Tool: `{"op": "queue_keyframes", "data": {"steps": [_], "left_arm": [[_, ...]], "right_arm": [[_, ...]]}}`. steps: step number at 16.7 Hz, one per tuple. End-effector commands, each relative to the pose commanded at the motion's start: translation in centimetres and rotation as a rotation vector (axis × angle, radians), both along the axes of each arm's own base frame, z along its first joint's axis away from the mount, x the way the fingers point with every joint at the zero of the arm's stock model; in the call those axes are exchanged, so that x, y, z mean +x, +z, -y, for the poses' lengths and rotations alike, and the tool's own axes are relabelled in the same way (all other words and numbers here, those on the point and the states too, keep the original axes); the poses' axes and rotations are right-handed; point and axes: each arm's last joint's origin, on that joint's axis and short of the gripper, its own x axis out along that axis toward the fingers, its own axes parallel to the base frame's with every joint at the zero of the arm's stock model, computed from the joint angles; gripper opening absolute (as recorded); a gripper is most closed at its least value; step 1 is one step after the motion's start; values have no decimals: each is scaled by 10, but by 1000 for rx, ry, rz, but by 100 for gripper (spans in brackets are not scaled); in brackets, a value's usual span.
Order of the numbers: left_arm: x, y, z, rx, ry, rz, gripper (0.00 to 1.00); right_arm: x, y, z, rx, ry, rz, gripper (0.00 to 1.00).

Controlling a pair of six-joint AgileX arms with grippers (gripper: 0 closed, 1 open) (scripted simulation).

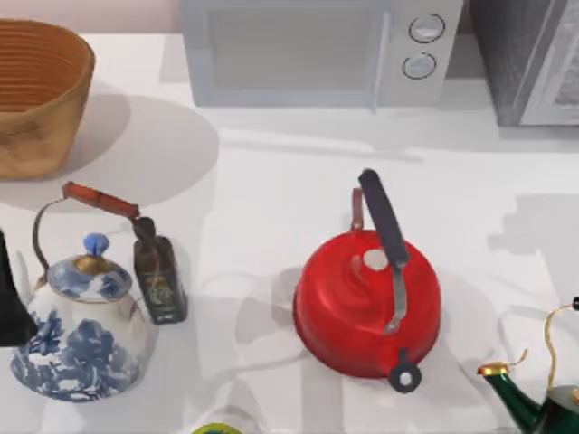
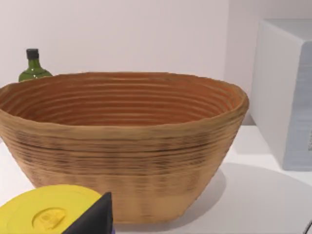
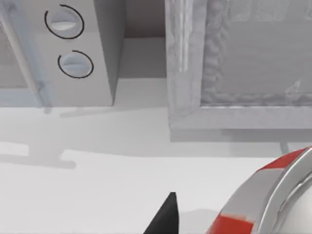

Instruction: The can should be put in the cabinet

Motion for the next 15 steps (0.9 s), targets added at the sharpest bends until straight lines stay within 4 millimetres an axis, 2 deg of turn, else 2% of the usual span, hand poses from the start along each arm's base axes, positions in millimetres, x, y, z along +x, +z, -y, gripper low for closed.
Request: {"op": "queue_keyframes", "data": {"steps": [4,7,12,15], "left_arm": [[0,0,0,0,0,0,100],[0,0,0,0,0,0,100],[0,0,0,0,0,0,100],[0,0,0,0,0,0,100]], "right_arm": [[-56,-22,10,2,2,192,0],[-81,-49,16,-11,-8,316,0],[-92,-89,20,-34,-32,410,0],[-92,-93,20,-36,-35,415,0]]}}
